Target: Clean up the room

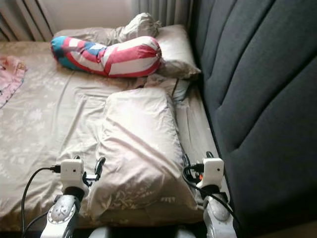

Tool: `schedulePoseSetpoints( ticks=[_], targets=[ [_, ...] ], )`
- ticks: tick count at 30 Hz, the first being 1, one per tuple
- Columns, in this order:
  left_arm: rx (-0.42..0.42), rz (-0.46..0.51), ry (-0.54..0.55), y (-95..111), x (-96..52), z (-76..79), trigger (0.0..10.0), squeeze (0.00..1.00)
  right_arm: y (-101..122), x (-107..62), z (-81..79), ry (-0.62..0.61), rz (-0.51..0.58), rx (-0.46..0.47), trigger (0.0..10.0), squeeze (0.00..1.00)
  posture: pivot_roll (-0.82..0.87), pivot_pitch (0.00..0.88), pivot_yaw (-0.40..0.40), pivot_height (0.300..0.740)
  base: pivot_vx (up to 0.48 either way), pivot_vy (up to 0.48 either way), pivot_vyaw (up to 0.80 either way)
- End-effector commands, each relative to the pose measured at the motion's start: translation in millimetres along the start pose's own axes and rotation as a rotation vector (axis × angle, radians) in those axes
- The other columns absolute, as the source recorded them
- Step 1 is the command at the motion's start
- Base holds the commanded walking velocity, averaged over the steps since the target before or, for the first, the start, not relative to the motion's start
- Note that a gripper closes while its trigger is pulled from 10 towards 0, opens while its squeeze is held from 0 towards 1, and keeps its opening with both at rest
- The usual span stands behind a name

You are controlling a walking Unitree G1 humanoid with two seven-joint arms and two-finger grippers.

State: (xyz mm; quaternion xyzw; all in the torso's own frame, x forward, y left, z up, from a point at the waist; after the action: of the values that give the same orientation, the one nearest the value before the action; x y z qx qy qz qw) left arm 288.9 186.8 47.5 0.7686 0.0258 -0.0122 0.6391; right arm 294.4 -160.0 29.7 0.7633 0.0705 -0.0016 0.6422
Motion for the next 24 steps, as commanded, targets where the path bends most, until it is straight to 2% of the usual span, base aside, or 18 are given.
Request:
schedulePoseSetpoints(
  ticks=[1, 8, 13, 21, 24],
  targets=[
    [0.002, 0.004, -0.012, 1.4, -0.1, 2.5, 10.0, 0.0, -2.0, -1.4, -0.9, 0.014, -0.007, -0.015, 10.0, 0.0, -0.12, 0.098, -0.052, 0.672, 0.0, 0.0, 0.8],
    [0.001, 0.005, -0.013, 1.6, 0.0, 2.5, 10.0, 0.0, -2.0, -1.6, -1.5, 0.015, -0.005, -0.007, 10.0, 0.0, -0.12, 0.098, -0.052, 0.672, 0.0, 0.0, 0.69],
    [0.001, 0.005, -0.015, 1.6, 0.1, 2.4, 10.0, 0.0, -2.6, -1.6, -0.7, 0.006, -0.008, 0.01, 10.0, 0.0, -0.12, 0.099, -0.051, 0.672, 0.0, 0.0, 0.0],
    [0.002, 0.006, -0.016, 2.0, 0.6, 2.3, 10.0, 0.0, -2.0, -1.7, -3.9, 0.032, -0.004, -0.007, 10.0, 0.0, -0.12, 0.099, -0.052, 0.672, 0.259, 0.0, 0.0],
    [0.003, 0.007, -0.015, 2.0, 0.6, 2.0, 10.0, 0.0, -2.4, -1.8, -5.3, 0.037, -0.005, 0.003, 10.0, 0.0, -0.12, 0.1, -0.052, 0.672, 0.28, 0.0, 0.8]
  ],
)
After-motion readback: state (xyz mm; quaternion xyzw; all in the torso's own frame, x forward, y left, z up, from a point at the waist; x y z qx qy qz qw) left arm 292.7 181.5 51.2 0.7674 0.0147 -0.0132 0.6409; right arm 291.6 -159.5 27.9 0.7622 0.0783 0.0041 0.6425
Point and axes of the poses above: a point about 5 cm out from each wrist's last joint towards the gripper, its own x axis pointing out of the wrist towards the gripper, its own y axis along the axis of the wrist's last joint, z = x × y, the point moved 3 cm from there along x, pointing out of the wrist towards the gripper, and after that the axes turned 7 degrees about x, right-handed, at the moved point
